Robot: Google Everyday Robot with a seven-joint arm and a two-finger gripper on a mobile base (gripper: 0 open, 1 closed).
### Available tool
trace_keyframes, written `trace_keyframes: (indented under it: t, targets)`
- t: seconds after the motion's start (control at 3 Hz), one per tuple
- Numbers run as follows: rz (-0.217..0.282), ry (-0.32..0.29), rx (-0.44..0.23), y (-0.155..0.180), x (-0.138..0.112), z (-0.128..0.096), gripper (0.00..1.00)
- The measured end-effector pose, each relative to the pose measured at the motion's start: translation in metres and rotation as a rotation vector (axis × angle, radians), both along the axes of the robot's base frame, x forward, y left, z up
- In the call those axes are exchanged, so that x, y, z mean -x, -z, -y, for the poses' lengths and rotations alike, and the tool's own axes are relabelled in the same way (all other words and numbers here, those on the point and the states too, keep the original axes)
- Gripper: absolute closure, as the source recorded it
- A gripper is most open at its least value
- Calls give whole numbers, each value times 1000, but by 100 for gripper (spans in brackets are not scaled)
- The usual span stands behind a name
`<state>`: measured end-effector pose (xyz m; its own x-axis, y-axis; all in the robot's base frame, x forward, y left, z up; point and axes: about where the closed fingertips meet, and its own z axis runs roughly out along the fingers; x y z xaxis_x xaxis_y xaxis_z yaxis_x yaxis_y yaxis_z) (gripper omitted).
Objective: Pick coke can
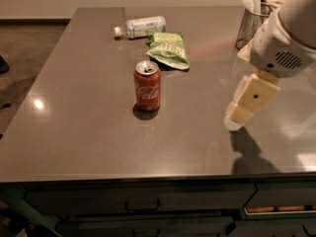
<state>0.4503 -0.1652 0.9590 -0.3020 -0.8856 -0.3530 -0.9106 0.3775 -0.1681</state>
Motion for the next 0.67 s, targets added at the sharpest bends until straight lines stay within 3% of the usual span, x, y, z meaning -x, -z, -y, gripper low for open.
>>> trace_keyframes:
  t: [0.67]
  targets:
    - [-57, 137, -145, 31, -20, -53, 0]
